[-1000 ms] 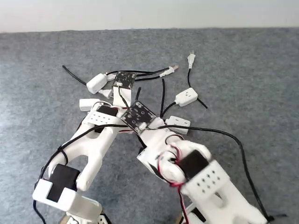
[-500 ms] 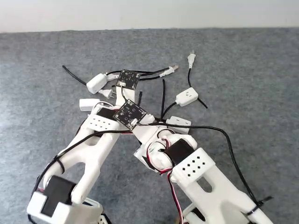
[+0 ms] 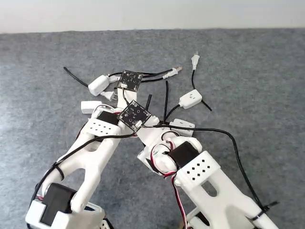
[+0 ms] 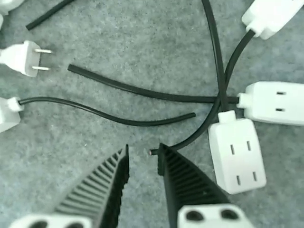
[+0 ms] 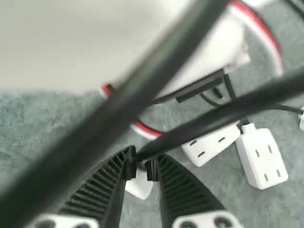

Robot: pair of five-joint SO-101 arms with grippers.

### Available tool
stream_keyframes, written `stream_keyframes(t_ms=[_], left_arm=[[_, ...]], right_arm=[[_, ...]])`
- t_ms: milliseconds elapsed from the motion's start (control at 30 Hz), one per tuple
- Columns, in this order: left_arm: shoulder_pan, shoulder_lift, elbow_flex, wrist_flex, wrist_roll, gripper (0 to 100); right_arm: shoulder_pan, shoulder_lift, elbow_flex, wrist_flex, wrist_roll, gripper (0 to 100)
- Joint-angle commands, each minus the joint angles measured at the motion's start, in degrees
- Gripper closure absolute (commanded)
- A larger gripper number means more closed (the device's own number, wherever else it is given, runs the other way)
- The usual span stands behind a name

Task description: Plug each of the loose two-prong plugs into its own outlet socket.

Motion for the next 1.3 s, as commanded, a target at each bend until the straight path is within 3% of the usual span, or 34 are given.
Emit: stream_keyframes(t_ms=[0, 300, 500, 667, 867, 1267], left_arm=[[0.18, -2.73, -0.75, -0.62, 0.26, 90], [0.18, -6.59, 1.8, -0.7, -6.15, 90], [-0.88, -8.18, 7.69, -9.58, -6.24, 90], [-4.66, -8.09, 10.15, -16.0, -5.71, 90], [-8.44, -8.0, 10.15, -18.55, 2.29, 90], [-11.34, -8.09, 10.42, -19.6, 2.64, 90]], right_arm=[[1.89, -0.13, -0.79, -1.19, 0.26, 99.1], [2.51, -0.22, -0.53, -1.54, 0.53, 99.1], [2.51, -0.75, -0.18, -1.45, 0.18, 99.1], [3.47, -0.84, -0.18, -1.36, 0.0, 99.1], [6.2, -0.84, -1.32, -1.54, -3.52, 99.1], [13.23, -0.66, 2.64, -12.62, -6.24, 99.1]])
